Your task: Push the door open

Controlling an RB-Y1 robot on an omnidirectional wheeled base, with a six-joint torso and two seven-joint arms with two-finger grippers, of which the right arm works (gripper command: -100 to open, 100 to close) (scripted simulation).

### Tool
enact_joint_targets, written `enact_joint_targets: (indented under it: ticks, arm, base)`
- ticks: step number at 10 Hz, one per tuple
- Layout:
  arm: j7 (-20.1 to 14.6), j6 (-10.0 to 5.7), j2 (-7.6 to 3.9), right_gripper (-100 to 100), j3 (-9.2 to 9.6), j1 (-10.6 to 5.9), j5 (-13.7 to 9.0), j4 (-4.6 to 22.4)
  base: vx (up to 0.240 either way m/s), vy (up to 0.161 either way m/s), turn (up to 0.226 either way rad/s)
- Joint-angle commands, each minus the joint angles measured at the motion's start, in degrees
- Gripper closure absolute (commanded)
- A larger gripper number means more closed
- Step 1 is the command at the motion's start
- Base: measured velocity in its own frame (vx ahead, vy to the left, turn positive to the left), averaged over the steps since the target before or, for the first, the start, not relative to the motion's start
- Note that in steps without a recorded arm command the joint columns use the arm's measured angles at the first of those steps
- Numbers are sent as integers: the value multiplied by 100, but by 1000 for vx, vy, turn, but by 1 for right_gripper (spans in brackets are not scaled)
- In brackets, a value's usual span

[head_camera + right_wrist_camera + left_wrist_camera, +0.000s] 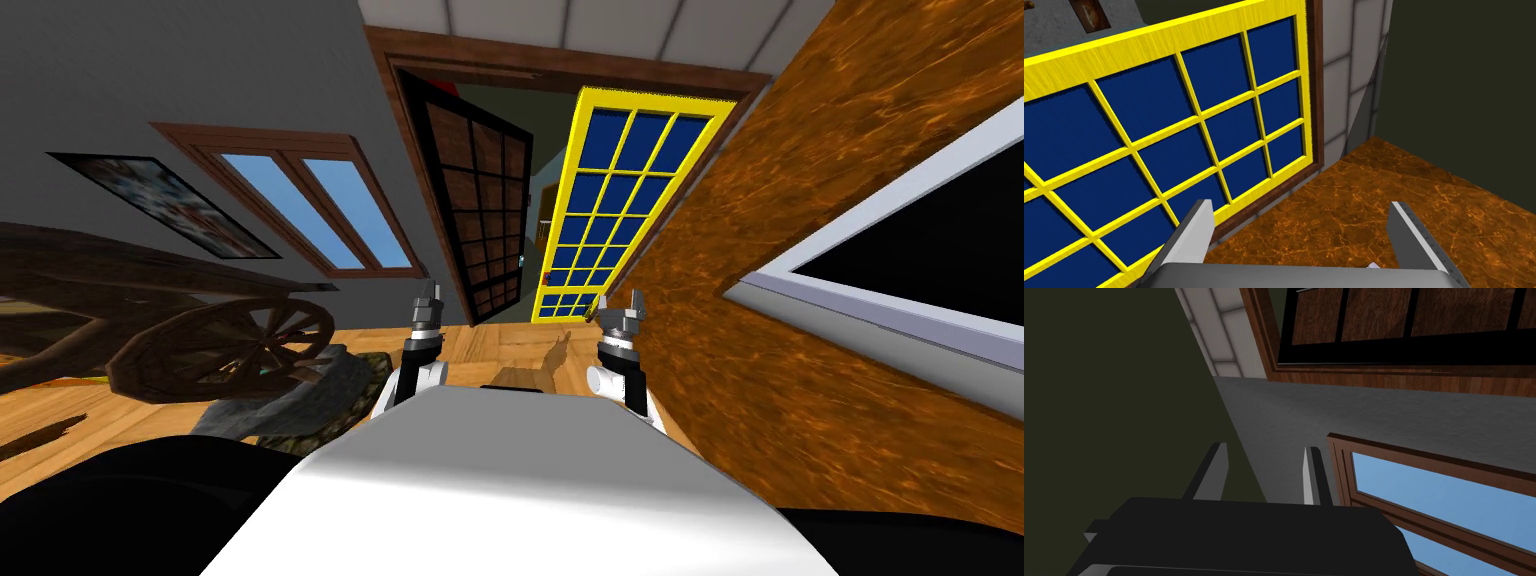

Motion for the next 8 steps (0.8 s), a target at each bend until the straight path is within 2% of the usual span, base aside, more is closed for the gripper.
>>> enact_joint_targets:
  ticks: [1,8]
  arm:
    - [-107,-81,-33,-100,-24,-39,-127,159]
    - [-564,-476,-143,-100,-120,-245,-690,966]
  base:
    - [60,-79,187]
    - [65,-81,205]
